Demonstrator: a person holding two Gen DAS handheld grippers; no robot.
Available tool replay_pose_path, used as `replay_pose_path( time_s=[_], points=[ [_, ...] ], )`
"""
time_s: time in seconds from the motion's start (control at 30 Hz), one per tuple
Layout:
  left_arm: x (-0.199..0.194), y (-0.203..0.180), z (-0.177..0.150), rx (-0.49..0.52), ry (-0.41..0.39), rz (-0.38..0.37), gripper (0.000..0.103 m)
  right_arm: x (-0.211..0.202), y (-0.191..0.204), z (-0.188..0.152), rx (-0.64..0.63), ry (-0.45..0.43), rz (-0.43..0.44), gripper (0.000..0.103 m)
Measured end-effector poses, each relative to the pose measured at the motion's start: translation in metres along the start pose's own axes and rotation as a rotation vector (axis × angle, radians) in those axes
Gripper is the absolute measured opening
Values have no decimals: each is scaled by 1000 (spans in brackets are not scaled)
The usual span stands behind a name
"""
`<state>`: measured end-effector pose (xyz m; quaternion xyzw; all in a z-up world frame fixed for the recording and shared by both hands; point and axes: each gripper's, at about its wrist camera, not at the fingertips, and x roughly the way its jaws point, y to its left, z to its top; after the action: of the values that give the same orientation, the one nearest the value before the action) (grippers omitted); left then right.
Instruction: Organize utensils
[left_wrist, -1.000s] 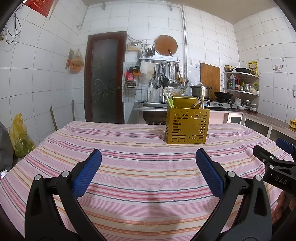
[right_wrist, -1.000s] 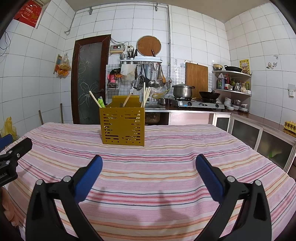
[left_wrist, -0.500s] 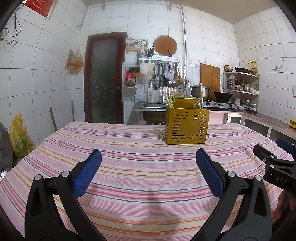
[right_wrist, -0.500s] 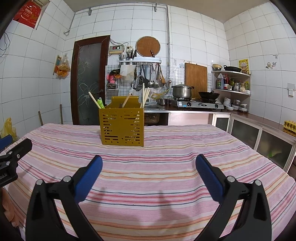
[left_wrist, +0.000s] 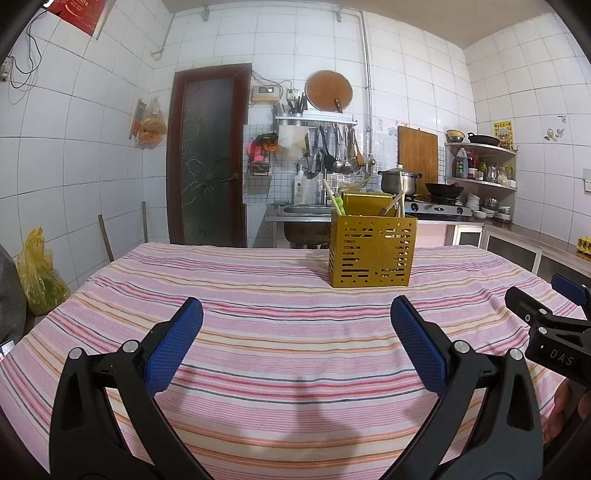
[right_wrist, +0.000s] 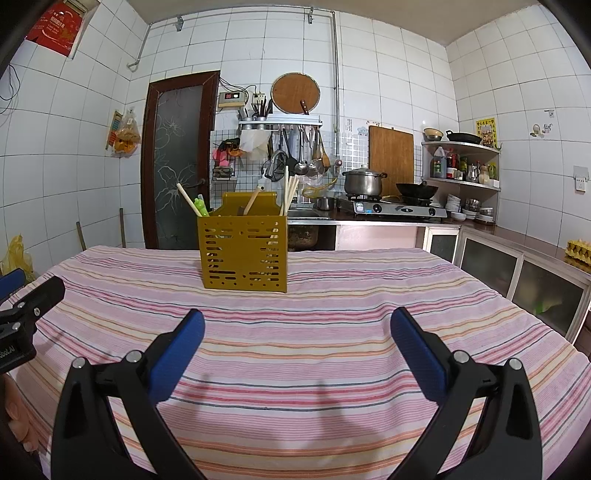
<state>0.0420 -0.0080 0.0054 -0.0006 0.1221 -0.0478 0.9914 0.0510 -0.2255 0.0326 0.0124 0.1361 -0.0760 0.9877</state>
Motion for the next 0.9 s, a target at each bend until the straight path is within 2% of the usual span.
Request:
replay_pose_path(
  time_s=[0.9],
  points=[
    [-1, -1, 0, 0, 1, -2, 98, 0, -1, -1, 1, -3, -1, 98]
  ],
)
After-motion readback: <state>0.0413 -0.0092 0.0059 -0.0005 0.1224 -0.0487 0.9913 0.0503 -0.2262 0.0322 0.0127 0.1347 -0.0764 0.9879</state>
